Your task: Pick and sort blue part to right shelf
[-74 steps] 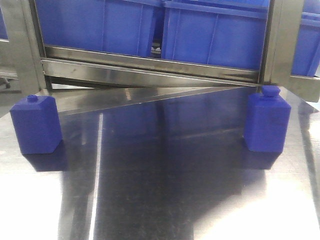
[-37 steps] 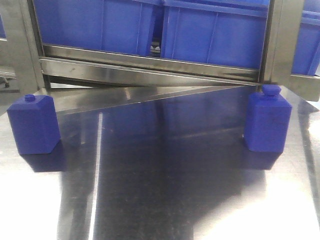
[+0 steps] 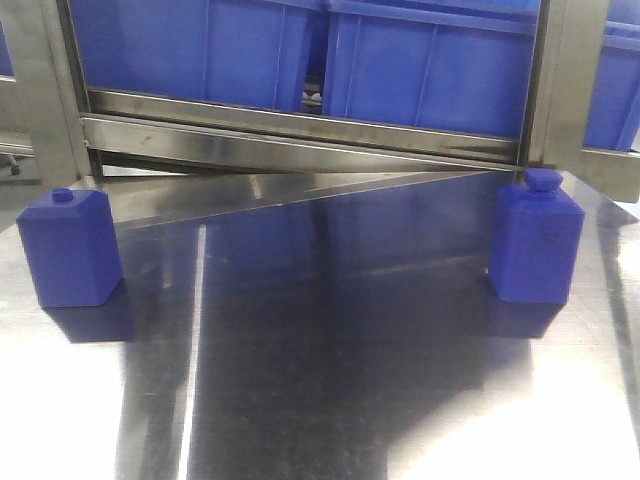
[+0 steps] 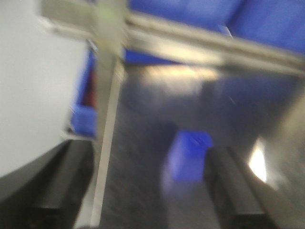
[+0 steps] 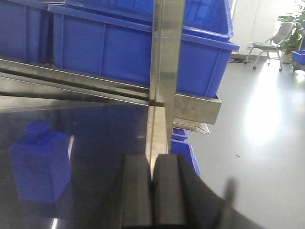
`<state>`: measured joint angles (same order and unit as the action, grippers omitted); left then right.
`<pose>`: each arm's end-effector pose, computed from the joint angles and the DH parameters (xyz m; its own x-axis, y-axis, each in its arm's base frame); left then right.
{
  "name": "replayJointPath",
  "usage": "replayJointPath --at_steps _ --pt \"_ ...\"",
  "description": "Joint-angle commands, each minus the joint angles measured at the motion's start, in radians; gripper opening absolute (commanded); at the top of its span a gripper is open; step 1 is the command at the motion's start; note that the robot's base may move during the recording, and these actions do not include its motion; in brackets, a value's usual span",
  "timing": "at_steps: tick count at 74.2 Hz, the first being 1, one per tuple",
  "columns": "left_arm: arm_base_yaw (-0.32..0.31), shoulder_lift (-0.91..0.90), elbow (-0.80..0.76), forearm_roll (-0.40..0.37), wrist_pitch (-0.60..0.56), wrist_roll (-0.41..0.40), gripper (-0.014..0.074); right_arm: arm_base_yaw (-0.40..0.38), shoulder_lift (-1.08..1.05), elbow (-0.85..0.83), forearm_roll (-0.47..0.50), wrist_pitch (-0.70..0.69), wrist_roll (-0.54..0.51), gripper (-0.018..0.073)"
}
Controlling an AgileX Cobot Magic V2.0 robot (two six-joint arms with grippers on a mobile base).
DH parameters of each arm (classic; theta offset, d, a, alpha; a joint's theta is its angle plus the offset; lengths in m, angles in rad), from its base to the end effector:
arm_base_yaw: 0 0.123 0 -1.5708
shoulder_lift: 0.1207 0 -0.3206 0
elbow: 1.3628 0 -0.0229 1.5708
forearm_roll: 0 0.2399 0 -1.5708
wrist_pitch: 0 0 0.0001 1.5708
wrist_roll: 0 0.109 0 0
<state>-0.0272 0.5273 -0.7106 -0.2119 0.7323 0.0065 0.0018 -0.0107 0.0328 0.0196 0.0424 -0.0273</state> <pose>0.0661 -0.0171 0.3556 -0.4535 -0.1378 -0.8806 0.0857 0.9767 -0.1970 0.0282 0.0001 0.1991 0.0228 -0.0077 -0.9997 -0.0025 1.0000 -0.0077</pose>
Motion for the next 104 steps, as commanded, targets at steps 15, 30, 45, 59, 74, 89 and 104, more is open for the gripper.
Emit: replayJointPath --at_steps 15,30,45,59,74,89,104 --pt "-0.001 0.259 -0.133 -0.339 0.068 0.292 0.0611 -0.003 -0.02 -0.024 0.003 -0.084 -0.006 0.0066" --pt "-0.041 0.454 -0.263 -0.356 0.125 0.306 0.061 -0.003 -0.02 -0.024 0.003 -0.084 -0.006 0.0066" --pt "-0.173 0.629 -0.384 -0.266 0.131 0.259 0.061 -0.003 -0.02 -0.024 0.003 -0.084 -0.006 0.0066" --pt "-0.248 0.789 -0.491 0.024 0.231 -0.059 0.0609 -0.003 -0.02 -0.024 0.003 -0.084 -0.006 0.0066" --pt "-0.262 0.936 -0.579 0.051 0.278 -0.196 0.0609 -0.003 -0.02 -0.024 0.003 -0.084 -0.006 0.0066" --pt "-0.272 1.037 -0.593 0.062 0.296 -0.229 0.0609 -0.003 -0.02 -0.024 0.003 -0.084 -0.006 0.0066" --pt "-0.291 1.112 -0.593 0.096 0.292 -0.229 0.0609 -0.003 -0.02 -0.024 0.003 -0.084 -0.006 0.0066"
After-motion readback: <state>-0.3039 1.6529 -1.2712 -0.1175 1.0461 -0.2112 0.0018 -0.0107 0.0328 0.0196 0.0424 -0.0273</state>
